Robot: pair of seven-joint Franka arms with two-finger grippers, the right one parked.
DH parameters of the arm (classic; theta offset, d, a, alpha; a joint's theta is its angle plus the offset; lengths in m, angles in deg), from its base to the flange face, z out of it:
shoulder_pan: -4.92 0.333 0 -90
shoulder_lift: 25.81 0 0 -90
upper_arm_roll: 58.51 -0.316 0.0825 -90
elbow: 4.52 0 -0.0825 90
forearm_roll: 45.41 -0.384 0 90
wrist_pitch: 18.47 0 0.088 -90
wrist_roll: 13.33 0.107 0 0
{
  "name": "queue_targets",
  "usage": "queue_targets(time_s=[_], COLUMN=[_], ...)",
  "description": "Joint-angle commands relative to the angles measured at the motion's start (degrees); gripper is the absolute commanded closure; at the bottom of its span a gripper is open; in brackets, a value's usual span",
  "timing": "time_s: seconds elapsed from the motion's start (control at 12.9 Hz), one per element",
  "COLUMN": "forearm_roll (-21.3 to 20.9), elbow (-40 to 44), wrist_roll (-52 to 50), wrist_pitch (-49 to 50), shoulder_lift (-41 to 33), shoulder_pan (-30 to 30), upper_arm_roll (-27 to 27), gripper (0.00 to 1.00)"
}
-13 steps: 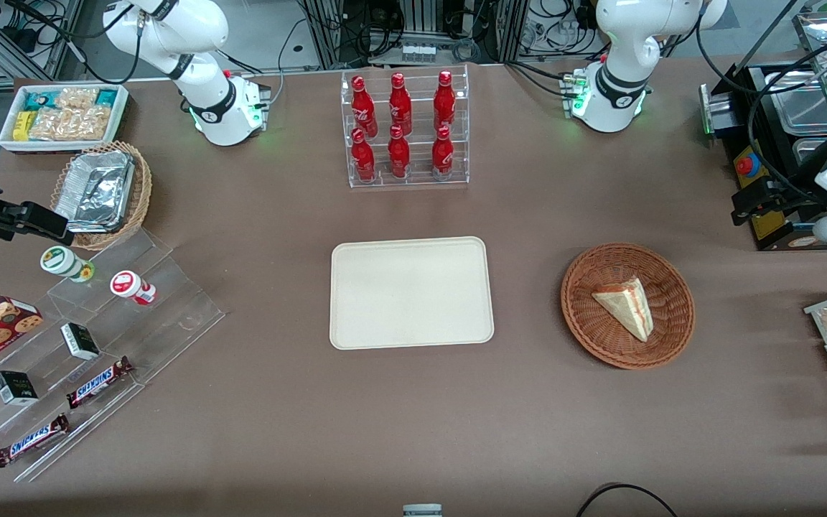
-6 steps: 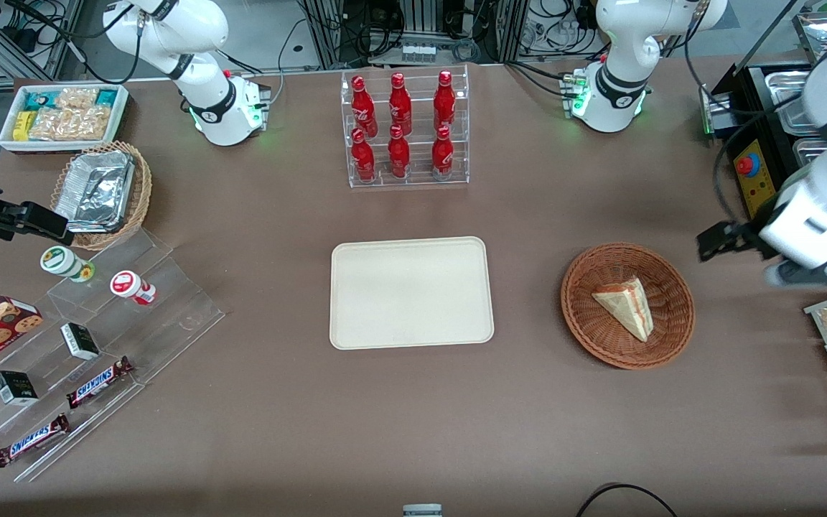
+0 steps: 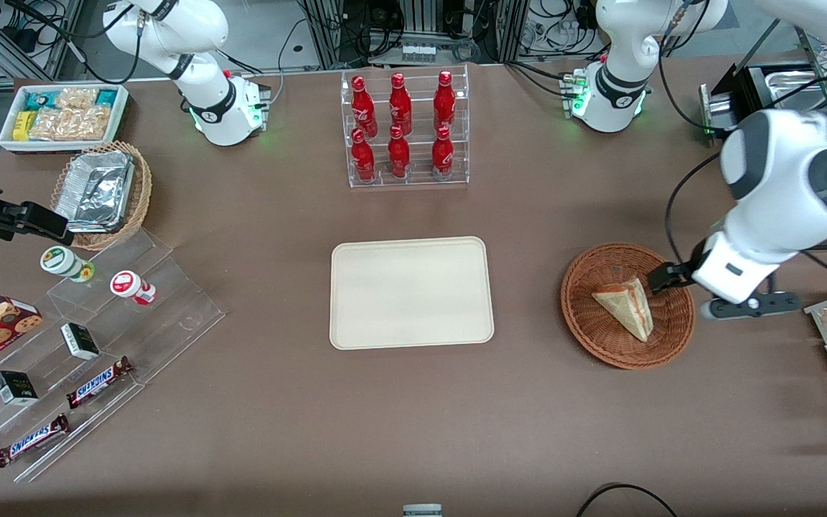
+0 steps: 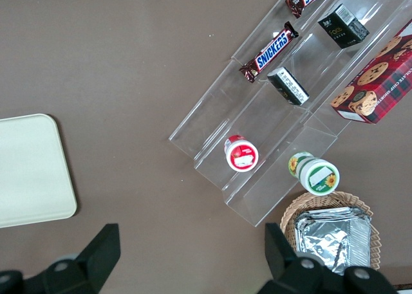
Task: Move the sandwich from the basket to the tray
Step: 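Move the left gripper down over the wrapped sandwich in the wicker basket, then close the left gripper on the sandwich and lift it from the basket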
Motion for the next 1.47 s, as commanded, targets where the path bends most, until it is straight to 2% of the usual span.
queue_targets(time_s=[0.0, 0.31, 0.62, 0.85, 1.4], forearm_roll=[-0.3, -0.2, -0.2, -0.2, -0.2], elbow=[-7.9, -17.1, -19.0, -21.7, -22.2], wrist_roll=[-5.6, -13.5, -20.1, -20.6, -21.0], wrist_pitch=[-6.6, -18.8, -24.0, -28.5, -34.9], shoulder_lift=[-3.1, -3.9, -1.1, 0.6, 6.5], shoulder_pan=[-0.9, -0.5, -0.4, -0.3, -0.2], upper_arm_roll=[-0.2, -0.4, -0.4, -0.4, -0.5], gripper=[0.0, 0.0, 0.0, 0.0, 0.01])
